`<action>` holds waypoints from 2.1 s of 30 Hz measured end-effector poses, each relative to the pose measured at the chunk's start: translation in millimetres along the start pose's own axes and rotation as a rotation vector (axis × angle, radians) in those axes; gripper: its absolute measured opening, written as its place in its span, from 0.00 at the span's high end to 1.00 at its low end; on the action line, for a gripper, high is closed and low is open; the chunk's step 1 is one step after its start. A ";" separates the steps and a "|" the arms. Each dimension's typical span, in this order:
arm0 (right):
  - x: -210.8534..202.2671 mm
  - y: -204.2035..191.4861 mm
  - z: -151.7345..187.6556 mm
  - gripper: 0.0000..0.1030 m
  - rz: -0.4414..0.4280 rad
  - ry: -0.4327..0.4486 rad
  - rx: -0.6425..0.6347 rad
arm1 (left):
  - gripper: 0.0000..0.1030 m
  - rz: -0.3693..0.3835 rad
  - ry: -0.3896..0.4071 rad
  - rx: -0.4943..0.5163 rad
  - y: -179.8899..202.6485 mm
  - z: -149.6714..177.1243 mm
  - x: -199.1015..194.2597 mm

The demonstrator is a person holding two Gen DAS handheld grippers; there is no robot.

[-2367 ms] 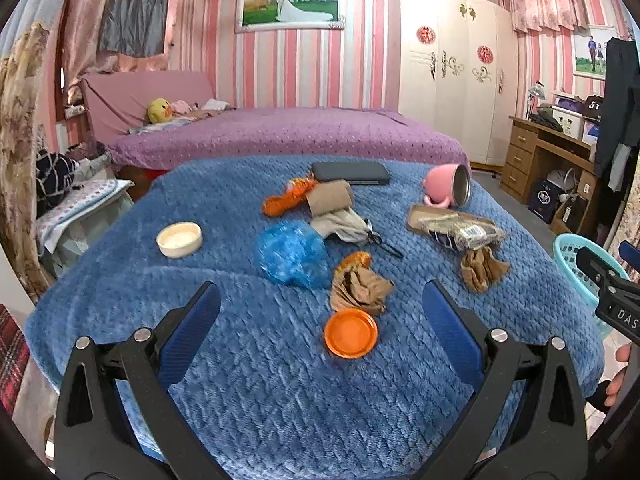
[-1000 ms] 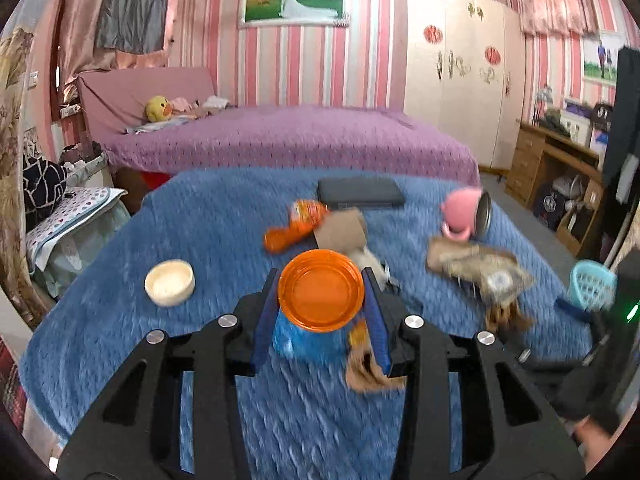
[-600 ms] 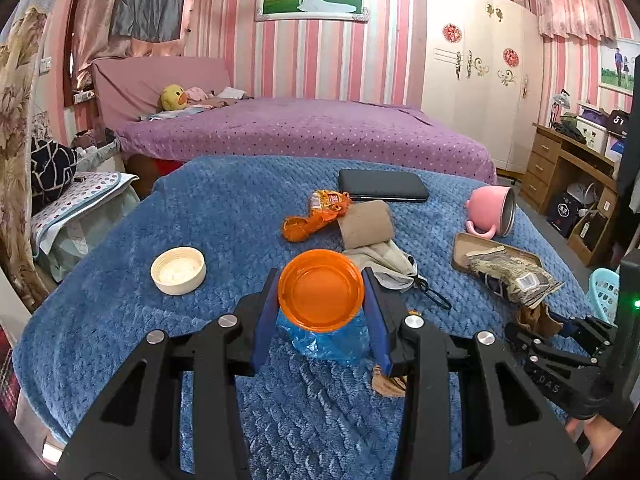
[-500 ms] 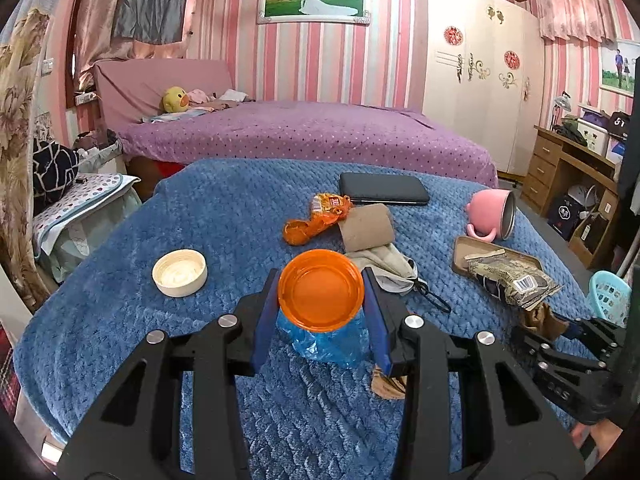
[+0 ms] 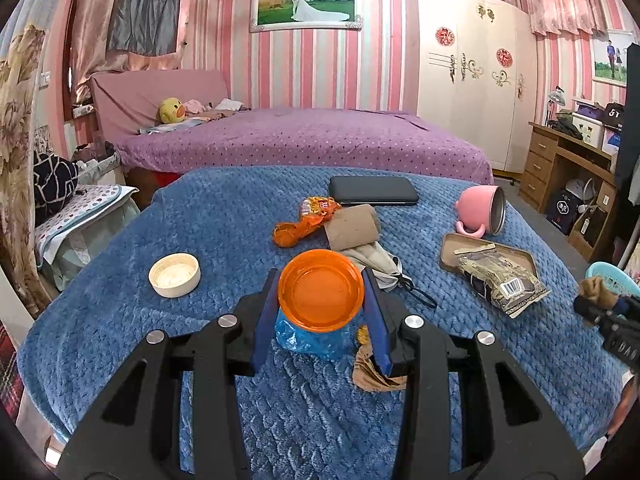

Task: Collect trash
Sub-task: 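Carry both items over the blue basket and open the left tool to drop the lid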

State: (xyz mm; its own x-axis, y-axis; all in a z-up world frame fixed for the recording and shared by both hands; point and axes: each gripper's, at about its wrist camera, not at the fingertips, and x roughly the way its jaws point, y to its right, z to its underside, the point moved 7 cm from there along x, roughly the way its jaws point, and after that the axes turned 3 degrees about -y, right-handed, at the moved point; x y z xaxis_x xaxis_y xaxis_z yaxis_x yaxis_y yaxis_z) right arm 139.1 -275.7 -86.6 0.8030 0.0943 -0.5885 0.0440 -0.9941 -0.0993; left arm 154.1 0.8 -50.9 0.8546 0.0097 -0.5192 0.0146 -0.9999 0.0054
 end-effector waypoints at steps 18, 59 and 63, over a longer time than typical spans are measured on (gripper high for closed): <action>-45.2 110.6 -14.3 0.52 0.176 0.104 0.088 | 0.62 0.042 0.010 0.063 58.5 2.6 -11.4; -87.9 308.1 28.8 0.53 0.500 0.083 0.284 | 0.29 0.519 -0.112 0.364 429.9 34.3 16.4; -85.8 305.3 30.7 0.53 0.484 0.084 0.277 | 0.17 0.471 -0.084 0.347 414.4 24.7 19.6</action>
State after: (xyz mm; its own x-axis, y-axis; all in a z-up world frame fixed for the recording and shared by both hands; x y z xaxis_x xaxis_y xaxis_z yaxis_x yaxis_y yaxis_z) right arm 65.4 -585.6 -91.1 0.7381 -0.3846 -0.5543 -0.4895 -0.8707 -0.0476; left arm 164.1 -413.7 -80.0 0.6833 -0.4235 -0.5948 -0.5395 -0.8417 -0.0205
